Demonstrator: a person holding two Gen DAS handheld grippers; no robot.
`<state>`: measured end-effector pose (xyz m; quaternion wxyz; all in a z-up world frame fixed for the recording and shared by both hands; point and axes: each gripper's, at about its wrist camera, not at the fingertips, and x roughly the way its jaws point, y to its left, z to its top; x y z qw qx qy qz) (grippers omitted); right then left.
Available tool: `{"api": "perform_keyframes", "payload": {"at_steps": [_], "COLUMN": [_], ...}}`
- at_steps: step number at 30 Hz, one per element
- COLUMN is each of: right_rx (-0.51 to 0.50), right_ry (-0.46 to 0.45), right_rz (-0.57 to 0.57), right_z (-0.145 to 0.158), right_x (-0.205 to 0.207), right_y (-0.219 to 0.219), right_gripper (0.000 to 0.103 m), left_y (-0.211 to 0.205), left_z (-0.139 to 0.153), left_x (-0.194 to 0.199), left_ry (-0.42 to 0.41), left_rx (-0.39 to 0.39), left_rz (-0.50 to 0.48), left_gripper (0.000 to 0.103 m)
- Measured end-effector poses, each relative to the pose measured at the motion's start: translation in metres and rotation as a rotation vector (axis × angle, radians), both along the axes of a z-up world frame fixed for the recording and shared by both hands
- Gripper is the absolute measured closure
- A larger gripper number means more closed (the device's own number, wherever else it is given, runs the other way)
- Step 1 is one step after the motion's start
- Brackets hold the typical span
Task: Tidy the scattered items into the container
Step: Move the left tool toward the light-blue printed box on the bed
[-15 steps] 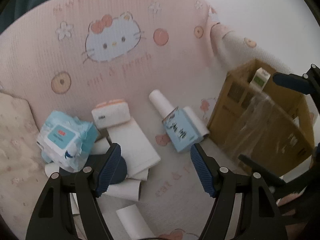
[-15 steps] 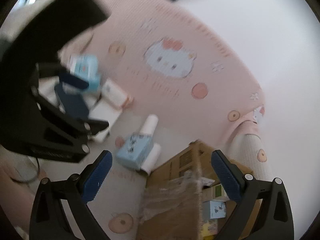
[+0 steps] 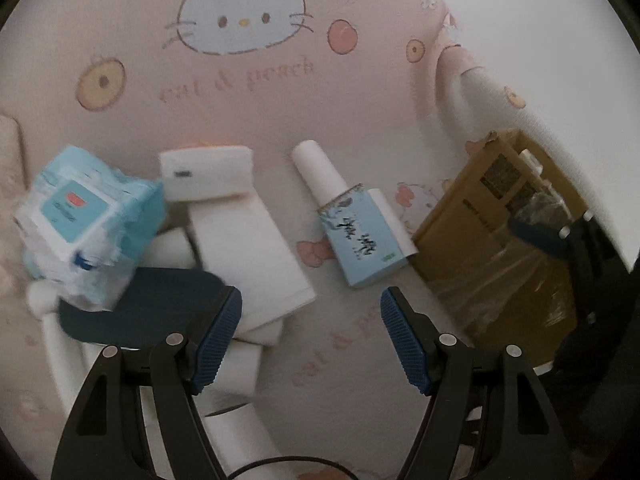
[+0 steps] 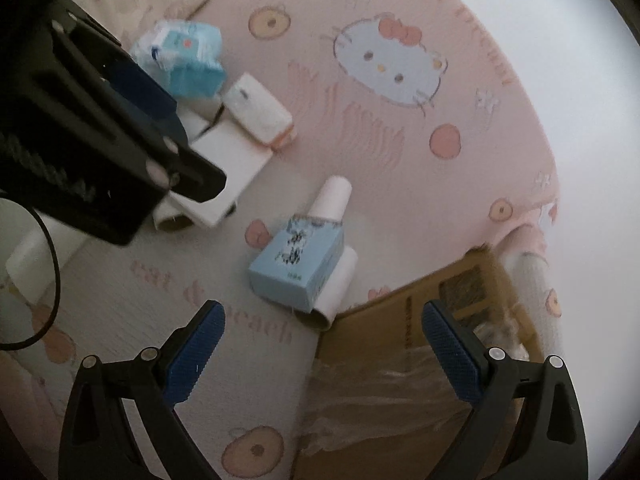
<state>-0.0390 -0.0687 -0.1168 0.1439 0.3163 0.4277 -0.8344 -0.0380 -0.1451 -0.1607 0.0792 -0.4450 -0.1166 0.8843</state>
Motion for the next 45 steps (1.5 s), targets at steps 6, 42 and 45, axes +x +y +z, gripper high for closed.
{"api": "perform_keyframes", "payload": {"at_steps": [6, 42, 45], "right_rx": [-0.004, -0.426, -0.430], "right_ry": [-0.083, -0.196, -0.199], "right_rz": [-0.076, -0.235, -0.218], "right_z": [-0.022, -0.060, -0.060], "right_x": [-0.017, -0.063, -0.059], "right_y": [0.014, 0.037, 0.029], "right_gripper": [0.071, 0.082, 0.081], "left_y": [0.004, 0.048, 0.045], "left_z": [-0.024, -0.083, -0.084], "left_x": [-0.016, -0.112, -0.105], "left_ry": [-0.049, -0.199, -0.172], "left_rx": [0.164, 0.320, 0.320], "left_rz": [-0.013, -0.029, -0.019], "left_gripper": [0.044, 0.032, 0.033]}}
